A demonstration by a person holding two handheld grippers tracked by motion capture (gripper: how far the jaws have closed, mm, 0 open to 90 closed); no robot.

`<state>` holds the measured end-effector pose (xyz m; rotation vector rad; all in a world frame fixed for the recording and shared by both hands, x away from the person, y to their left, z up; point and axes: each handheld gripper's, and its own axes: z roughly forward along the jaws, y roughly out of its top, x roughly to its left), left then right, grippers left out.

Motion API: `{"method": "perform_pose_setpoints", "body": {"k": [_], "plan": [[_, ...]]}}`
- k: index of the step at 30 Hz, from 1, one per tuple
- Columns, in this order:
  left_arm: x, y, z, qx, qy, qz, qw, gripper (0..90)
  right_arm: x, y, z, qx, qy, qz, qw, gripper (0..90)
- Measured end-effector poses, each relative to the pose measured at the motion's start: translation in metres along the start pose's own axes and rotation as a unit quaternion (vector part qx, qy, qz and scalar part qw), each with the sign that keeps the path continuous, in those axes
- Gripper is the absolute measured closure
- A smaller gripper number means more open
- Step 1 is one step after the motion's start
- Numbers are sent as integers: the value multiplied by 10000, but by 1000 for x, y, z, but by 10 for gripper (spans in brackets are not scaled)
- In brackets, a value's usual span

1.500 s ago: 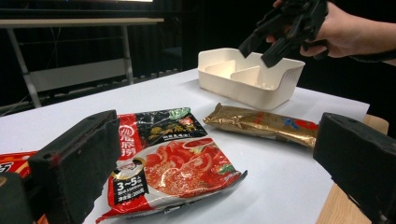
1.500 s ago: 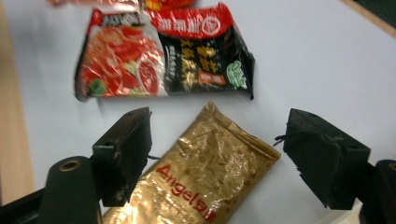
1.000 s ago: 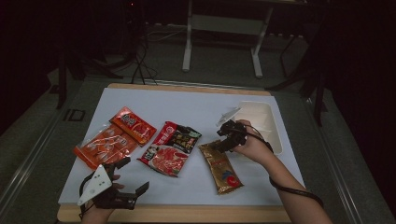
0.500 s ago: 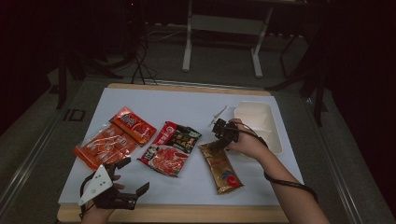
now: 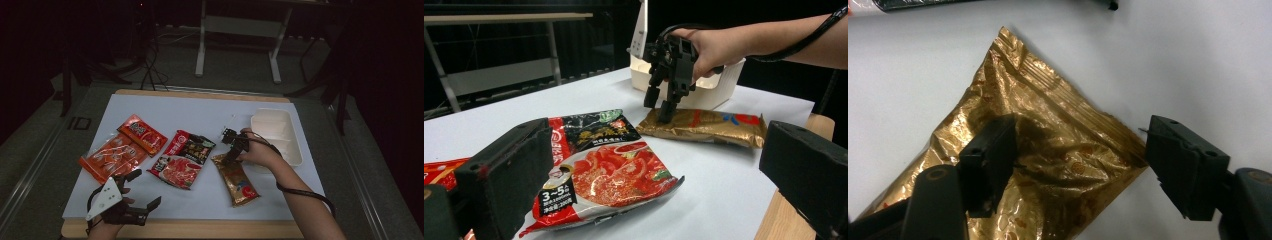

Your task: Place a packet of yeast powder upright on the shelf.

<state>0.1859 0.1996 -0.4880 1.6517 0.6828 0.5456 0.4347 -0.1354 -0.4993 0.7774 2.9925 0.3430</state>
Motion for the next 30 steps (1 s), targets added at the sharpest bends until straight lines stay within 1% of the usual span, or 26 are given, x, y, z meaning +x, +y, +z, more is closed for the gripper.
{"method": "perform_pose_setpoints", "body": {"k": [2, 4, 7, 8, 9, 11, 12, 15, 16, 18, 20, 22, 24, 27, 28, 30], "plan": [[0, 0, 1, 11, -3, 1, 10000, 15, -2, 0, 1, 55, 72, 97, 9999, 296], [0, 0, 1, 25, -11, 18, 10000, 15, -3, 0, 2, 119, 219, 314, 9992, 315], [-1, 0, 1, 39, -15, 26, 10000, 15, -5, 0, 4, 164, 307, 418, 9985, 324], [-1, 0, 1, 39, -15, 26, 10000, 15, -5, 0, 4, 164, 307, 418, 9985, 324], [-1, -1, 2, 44, -14, 27, 10000, 15, -5, 1, 4, 196, 351, 395, 9984, 354], [-1, -1, 2, 53, -5, 41, 10000, 15, -4, 1, 4, 174, 435, 367, 9982, 424], [-1, -1, 2, 49, -10, 32, 10000, 16, -3, 2, 3, 193, 484, 360, 9980, 475], [-1, -1, 2, 53, -18, 26, 10000, 15, -1, 2, 3, 209, 504, 333, 9980, 497], [-2, -1, 3, 78, -27, 46, 10000, 15, 0, 3, 3, 225, 492, 340, 9980, 517], [-2, -1, 4, 108, -37, 72, 9999, 15, 2, 4, 3, 267, 568, 256, 9977, 580], [-2, -1, 4, 116, -46, 82, 9999, 15, 3, 5, 3, 274, 580, 205, 9977, 599], [-2, -1, 4, 118, -48, 74, 9999, 16, 3, 5, 3, 289, 587, 222, 9976, 607], [-2, -1, 4, 138, -42, 70, 9999, 16, 4, 4, 3, 200, 590, 104, 9980, 654], [-2, -2, 4, 153, -32, 82, 9998, 15, 4, 1, 2, 50, 608, 33, 9981, 697], [-2, -2, 4, 155, -26, 86, 9998, 15, 4, 1, 2, 50, 608, 33, 9981, 697], [-1, -2, 4, 141, -17, 72, 9999, 15, 6, 0, 1, -26, 555, -112, 9984, 729]]}}
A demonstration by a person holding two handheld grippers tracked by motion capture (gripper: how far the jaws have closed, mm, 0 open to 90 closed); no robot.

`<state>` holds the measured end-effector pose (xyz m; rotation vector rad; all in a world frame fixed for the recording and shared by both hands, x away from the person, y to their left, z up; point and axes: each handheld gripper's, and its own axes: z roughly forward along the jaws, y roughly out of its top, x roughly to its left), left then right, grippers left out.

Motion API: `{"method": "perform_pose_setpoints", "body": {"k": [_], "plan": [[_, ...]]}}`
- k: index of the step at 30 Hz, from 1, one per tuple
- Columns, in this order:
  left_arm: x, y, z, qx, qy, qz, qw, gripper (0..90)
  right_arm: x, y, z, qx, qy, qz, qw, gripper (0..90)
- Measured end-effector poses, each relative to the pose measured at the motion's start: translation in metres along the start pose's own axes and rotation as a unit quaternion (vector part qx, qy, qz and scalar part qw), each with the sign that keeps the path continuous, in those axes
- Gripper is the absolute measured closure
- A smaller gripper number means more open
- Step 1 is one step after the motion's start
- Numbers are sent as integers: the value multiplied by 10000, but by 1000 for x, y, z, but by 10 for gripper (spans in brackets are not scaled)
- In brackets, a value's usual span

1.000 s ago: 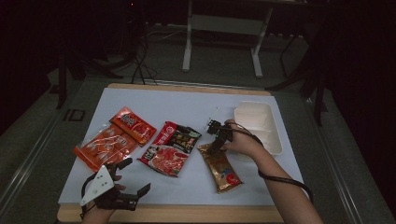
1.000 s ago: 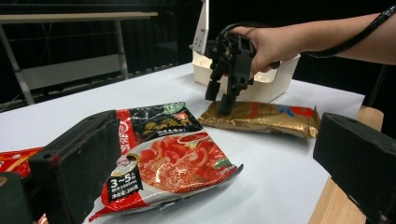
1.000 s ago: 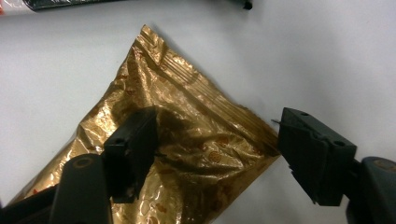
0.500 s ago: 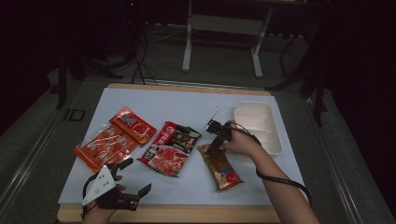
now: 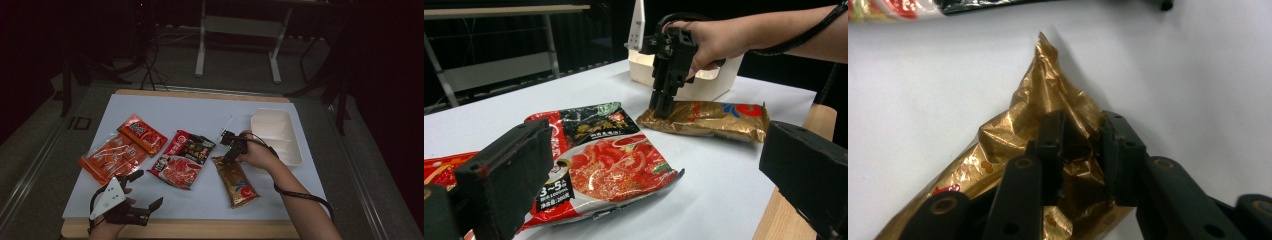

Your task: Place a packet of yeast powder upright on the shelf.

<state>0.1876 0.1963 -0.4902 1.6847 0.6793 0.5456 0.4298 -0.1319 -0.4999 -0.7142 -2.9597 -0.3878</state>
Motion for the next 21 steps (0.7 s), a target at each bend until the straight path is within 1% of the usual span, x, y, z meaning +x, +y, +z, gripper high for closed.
{"method": "perform_pose_setpoints", "body": {"k": [1, 4, 5, 6, 7, 9, 10, 11, 12, 13, 15, 16, 17, 18, 19, 21], "plan": [[0, 0, 0, 1, 5, 5, 10000, 16, 1, 0, 0, -30, -53, -76, 10000, 738], [0, 0, 0, 25, 17, 17, 10000, 16, 3, 0, 0, -47, -95, -125, 9999, 751], [0, 0, 0, 32, 28, 22, 10000, 15, 5, 0, -2, -54, -176, -215, 9996, 775], [0, 0, 0, 39, 35, 29, 10000, 16, 6, 0, -2, -83, -199, -238, 9995, 787], [1, -1, 0, 41, 49, 34, 10000, 15, 7, -1, -3, -95, -257, -288, 9992, 819], [1, -1, 0, 47, 56, 35, 10000, 16, 7, -1, -3, -95, -257, -288, 9992, 819], [1, -1, 0, 53, 64, 36, 10000, 16, 8, -1, -4, -104, -263, -294, 9992, 844], [1, -1, 0, 51, 61, 29, 10000, 16, 8, -2, -7, -181, -259, -331, 9990, 877], [1, -1, 0, 52, 58, 28, 10000, 16, 8, -3, -8, -165, -269, -346, 9989, 878], [1, -1, -1, 49, 66, 27, 10000, 16, 8, -4, -10, -235, -301, -330, 9987, 880], [2, -1, -1, 45, 63, 19, 10000, 16, 7, -6, -14, -309, -255, -316, 9987, 884], [2, -1, -1, 45, 63, 19, 10000, 16, 6, -7, -17, -416, -207, -284, 9985, 886], [2, -1, 0, 52, 80, 24, 10000, 15, 6, -8, -20, -415, -226, -302, 9984, 886], [1, -1, 0, 55, 79, 23, 10000, 16, 6, -8, -23, -472, -264, -308, 9981, 887], [1, -1, 0, 63, 67, 23, 10000, 16, 7, -9, -26, -532, -202, -290, 9980, 888], [1, -1, 0, 69, 61, 28, 10000, 16, 7, -10, -29, -558, -221, -326, 9977, 888]]}}
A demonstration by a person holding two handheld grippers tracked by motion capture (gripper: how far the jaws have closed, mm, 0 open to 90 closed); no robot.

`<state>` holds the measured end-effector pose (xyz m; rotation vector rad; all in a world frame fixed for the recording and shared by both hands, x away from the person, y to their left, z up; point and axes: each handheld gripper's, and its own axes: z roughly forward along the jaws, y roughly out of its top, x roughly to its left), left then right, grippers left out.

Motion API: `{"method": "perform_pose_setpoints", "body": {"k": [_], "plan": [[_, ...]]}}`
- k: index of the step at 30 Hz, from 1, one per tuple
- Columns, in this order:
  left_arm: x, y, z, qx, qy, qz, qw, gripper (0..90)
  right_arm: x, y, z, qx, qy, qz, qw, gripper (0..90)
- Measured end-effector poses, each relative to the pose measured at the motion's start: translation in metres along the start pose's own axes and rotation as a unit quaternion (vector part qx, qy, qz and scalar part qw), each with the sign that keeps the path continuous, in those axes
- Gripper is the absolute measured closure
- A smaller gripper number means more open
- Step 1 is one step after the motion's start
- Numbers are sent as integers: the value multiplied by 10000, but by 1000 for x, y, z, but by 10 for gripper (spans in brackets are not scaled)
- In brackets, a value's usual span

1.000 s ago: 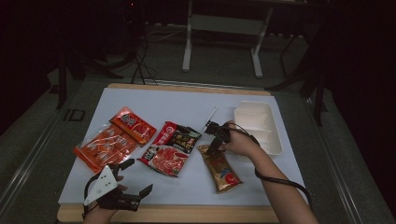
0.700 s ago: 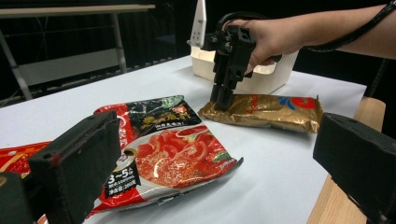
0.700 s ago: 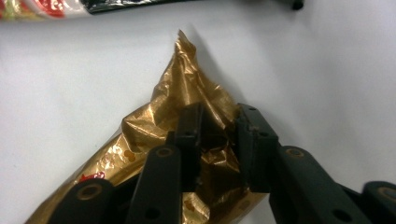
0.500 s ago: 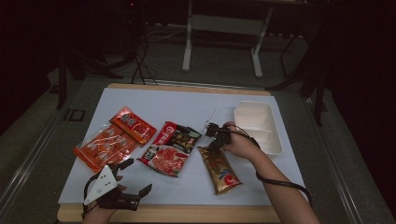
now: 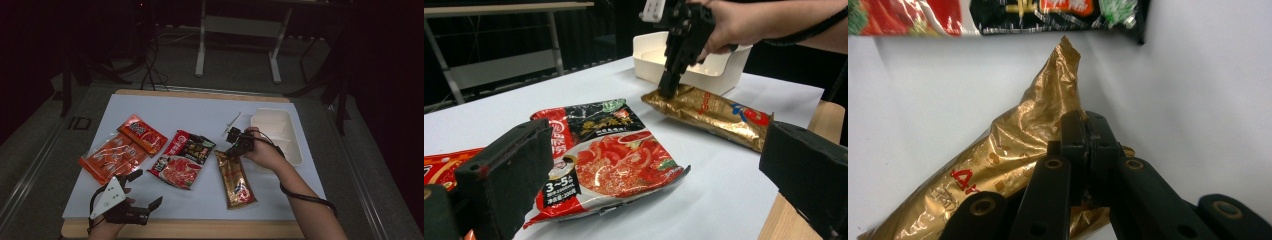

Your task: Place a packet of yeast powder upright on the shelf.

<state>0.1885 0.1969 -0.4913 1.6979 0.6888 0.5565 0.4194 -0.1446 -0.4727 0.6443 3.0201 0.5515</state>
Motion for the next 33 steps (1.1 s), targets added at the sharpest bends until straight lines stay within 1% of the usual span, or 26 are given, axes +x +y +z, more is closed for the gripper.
{"method": "perform_pose_setpoints", "body": {"k": [1, 2, 3, 5, 6, 7, 9, 10, 11, 13, 14, 15, 16, 19, 20, 21, 22, 23, 24, 25, 26, 27, 29, 31, 32, 33], "plan": [[0, 0, 0, 7, -7, 4, 10000, 15, 1, 0, -7, -83, 37, -16, 10000, 889], [-1, 0, 0, 5, -12, 8, 10000, 16, 2, 0, -12, -189, -10, -29, 9998, 889], [-1, 0, 0, 12, -11, 12, 10000, 15, 3, 0, -15, -214, 30, -32, 9998, 889], [-1, 0, 1, 22, -8, 17, 10000, 16, 4, 0, -19, -270, -13, -59, 9996, 889], [-1, 0, 1, 24, -6, 10, 10000, 16, 6, 0, -24, -365, 25, -82, 9993, 889], [0, 0, 1, 25, -6, -3, 10000, 16, 8, 0, -29, -419, -41, -99, 9991, 889], [0, 0, 1, 44, -3, 1, 10000, 16, 10, 1, -35, -401, -53, -153, 9991, 889], [-1, 0, 1, 45, -4, 19, 10000, 15, 11, 1, -38, -462, -96, -160, 9988, 889], [-1, 0, 1, 48, -3, 25, 10000, 15, 12, 0, -42, -480, -53, -173, 9987, 889], [-1, 0, 1, 40, 1, 16, 10000, 16, 12, -1, -48, -592, -94, -189, 9980, 890], [-1, 0, 1, 41, 5, 19, 10000, 15, 13, -1, -52, -592, -60, -208, 9980, 890], [-1, 0, 1, 41, 14, 20, 10000, 15, 14, -1, -55, -662, -117, -199, 9975, 889], [-1, 0, 1, 42, 15, 10, 10000, 16, 14, -2, -58, -670, -80, -222, 9975, 889], [-1, 0, 1, 44, 17, 17, 10000, 16, 14, -4, -69, -810, -97, -232, 9964, 890], [-1, 0, 1, 54, 19, 17, 10000, 15, 14, -4, -72, -911, -82, -213, 9956, 890], [-1, 0, 1, 56, 15, 8, 10000, 15, 14, -5, -76, -930, -52, -215, 9954, 890], [-1, 0, 2, 55, 9, 2, 10000, 15, 14, -5, -78, -943, -128, -228, 9952, 890], [-1, -1, 2, 57, 11, 3, 10000, 15, 14, -6, -83, -1019, -135, -229, 9944, 891], [-1, -1, 2, 67, 15, 6, 10000, 16, 14, -7, -85, -1024, -136, -240, 9944, 891], [-1, -1, 2, 68, 12, 4, 10000, 16, 14, -7, -90, -1103, -209, -244, 9934, 891], [-1, -1, 2, 68, 12, 1, 10000, 16, 15, -7, -94, -1135, -164, -235, 9931, 891], [-1, -1, 2, 69, 15, 9, 10000, 15, 15, -8, -98, -1184, -252, -244, 9923, 891], [-1, -1, 3, 72, 13, 8, 10000, 15, 15, -8, -105, -1240, -287, -259, 9915, 892], [-1, -1, 3, 73, 15, 12, 10000, 16, 15, -7, -113, -1299, -328, -242, 9907, 892], [-2, -1, 3, 71, 11, 8, 10000, 16, 14, -7, -116, -1346, -411, -243, 9898, 892], [-1, -1, 3, 81, 12, 10, 10000, 15, 14, -7, -120, -1386, -393, -206, 9894, 892]]}}
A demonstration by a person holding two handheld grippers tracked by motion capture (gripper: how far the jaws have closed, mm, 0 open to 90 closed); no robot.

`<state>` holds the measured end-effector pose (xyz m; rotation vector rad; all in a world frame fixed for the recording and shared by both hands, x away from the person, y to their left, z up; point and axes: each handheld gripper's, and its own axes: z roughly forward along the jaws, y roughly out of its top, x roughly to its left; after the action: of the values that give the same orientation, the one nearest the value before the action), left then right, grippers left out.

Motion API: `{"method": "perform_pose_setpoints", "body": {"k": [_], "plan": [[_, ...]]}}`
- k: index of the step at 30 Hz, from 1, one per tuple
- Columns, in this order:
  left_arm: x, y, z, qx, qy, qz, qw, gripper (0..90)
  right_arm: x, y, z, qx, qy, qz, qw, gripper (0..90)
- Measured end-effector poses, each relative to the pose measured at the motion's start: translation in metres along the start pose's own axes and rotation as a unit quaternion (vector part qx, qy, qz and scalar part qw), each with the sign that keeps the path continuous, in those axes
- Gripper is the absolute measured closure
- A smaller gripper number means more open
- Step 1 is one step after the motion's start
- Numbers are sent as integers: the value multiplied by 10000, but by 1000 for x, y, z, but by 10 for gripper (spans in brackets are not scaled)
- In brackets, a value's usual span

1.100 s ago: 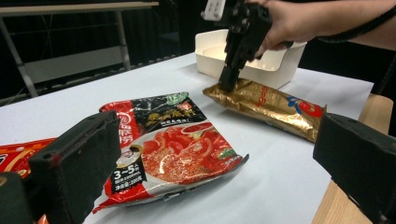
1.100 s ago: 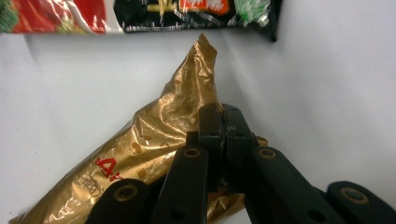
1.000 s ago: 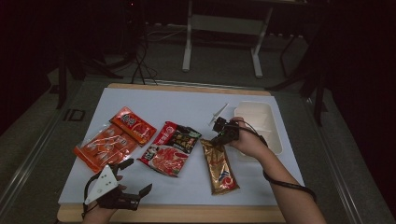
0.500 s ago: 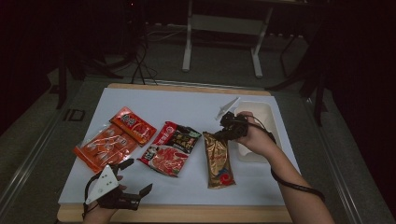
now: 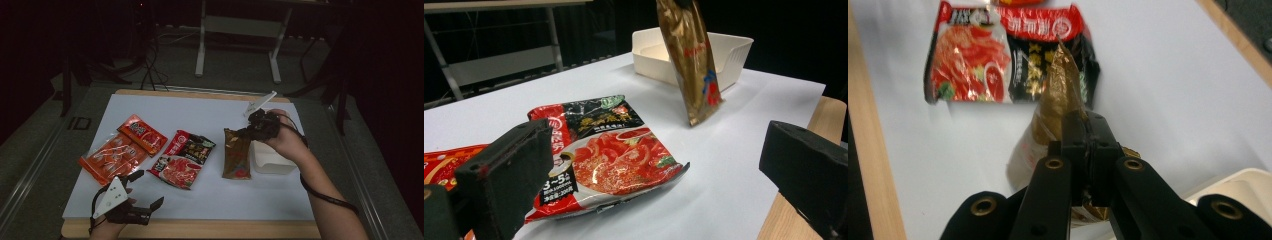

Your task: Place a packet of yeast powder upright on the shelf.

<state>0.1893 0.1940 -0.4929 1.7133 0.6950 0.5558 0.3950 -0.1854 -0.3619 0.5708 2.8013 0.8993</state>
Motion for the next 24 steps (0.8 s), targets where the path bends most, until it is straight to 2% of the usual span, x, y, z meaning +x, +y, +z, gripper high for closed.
{"method": "perform_pose_setpoints", "body": {"k": [5, 13, 18, 22, 24], "plan": [[1, -1, 1, 11, 6, -24, 10000, 16, -6, 6, -17, -208, -176, 40, 9996, 892], [1, -1, 0, -10, 15, -41, 10000, 15, -15, 21, -44, -366, -516, 43, 9980, 892], [2, -1, -1, -82, -21, -151, 9999, 16, -24, 26, -58, -425, -679, 148, 9967, 891], [2, -1, -2, -72, -14, -143, 9999, 16, -32, 28, -68, -461, -853, 204, 9951, 890], [2, -1, -2, -56, -1, -112, 9999, 16, -36, 28, -72, -478, -934, 124, 9944, 889]]}}
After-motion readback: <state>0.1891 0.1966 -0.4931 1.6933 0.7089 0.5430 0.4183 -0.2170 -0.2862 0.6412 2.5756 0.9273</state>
